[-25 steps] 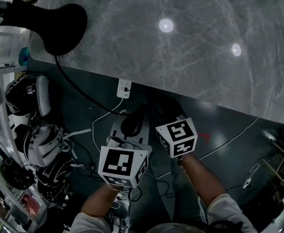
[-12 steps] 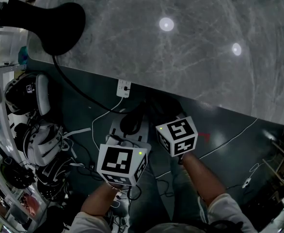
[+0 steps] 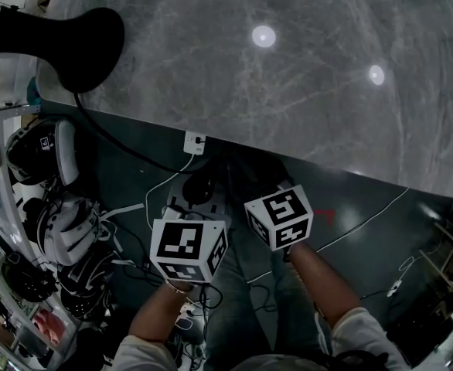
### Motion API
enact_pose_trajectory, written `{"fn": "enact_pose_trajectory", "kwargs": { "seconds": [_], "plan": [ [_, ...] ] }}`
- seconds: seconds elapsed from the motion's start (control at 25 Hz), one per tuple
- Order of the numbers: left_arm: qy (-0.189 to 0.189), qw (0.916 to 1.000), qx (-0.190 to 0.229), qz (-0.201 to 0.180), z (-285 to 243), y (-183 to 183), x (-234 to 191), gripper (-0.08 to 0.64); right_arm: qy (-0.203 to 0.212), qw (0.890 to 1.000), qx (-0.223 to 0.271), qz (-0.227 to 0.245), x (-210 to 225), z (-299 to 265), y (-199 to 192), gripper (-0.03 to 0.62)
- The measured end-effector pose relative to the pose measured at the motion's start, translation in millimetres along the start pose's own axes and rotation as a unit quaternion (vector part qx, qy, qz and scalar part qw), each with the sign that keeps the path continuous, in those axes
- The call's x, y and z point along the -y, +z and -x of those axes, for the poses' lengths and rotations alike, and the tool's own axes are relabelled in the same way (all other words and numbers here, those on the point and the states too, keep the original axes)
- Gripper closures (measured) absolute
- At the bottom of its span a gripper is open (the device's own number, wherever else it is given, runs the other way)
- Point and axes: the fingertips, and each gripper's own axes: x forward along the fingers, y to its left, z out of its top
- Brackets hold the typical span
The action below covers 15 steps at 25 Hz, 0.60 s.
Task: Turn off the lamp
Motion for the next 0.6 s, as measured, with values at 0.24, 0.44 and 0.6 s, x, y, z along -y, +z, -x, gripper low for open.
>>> {"fn": "enact_pose_trajectory", "kwargs": {
  "seconds": [0.24, 0.44, 0.6],
  "plan": [
    [0.029, 0.9996, 0.004, -0.003, -16.3, -6.9, -17.9, 0.538, -0.03, 1.0, 0.0, -0.008, 18.9, 3.1, -4.4, 0.572],
    [0.057, 0.9979, 0.028, 0.015, -28.0, -9.7, -39.5, 0.538, -0.041, 0.999, 0.0, -0.013, 28.4, 9.2, -6.7, 0.586],
    [0.086, 0.9949, 0.051, 0.005, -35.9, -9.9, -59.3, 0.538, -0.045, 0.999, -0.002, -0.017, 32.9, 12.9, -8.8, 0.589]
  ]
}}
